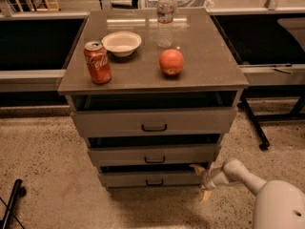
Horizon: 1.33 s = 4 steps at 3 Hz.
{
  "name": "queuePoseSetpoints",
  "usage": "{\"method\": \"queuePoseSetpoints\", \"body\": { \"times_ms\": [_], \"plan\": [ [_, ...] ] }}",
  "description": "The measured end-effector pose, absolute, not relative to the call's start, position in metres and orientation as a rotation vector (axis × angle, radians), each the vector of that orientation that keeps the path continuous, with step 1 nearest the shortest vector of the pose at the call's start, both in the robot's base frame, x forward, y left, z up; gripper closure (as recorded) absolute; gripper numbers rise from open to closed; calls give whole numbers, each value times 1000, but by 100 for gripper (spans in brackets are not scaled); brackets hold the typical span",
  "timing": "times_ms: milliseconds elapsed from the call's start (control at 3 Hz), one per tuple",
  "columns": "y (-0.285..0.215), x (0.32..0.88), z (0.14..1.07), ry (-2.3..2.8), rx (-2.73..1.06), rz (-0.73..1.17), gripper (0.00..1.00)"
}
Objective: Open bottom drawer
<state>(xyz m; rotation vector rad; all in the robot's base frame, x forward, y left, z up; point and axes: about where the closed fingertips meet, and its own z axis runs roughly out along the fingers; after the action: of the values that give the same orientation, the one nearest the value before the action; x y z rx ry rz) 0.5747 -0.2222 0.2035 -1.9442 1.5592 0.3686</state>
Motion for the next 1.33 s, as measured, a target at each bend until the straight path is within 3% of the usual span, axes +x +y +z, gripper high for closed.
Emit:
{"method": "queuePoseSetpoints", "body": {
  "times_ms": [333,667,1333],
  "plan": [
    [-228,582,203,1566,-1936,349,19],
    [-228,582,203,1566,-1936,349,29],
    [-218,585,203,1555,-1935,378,0]
  ]
}}
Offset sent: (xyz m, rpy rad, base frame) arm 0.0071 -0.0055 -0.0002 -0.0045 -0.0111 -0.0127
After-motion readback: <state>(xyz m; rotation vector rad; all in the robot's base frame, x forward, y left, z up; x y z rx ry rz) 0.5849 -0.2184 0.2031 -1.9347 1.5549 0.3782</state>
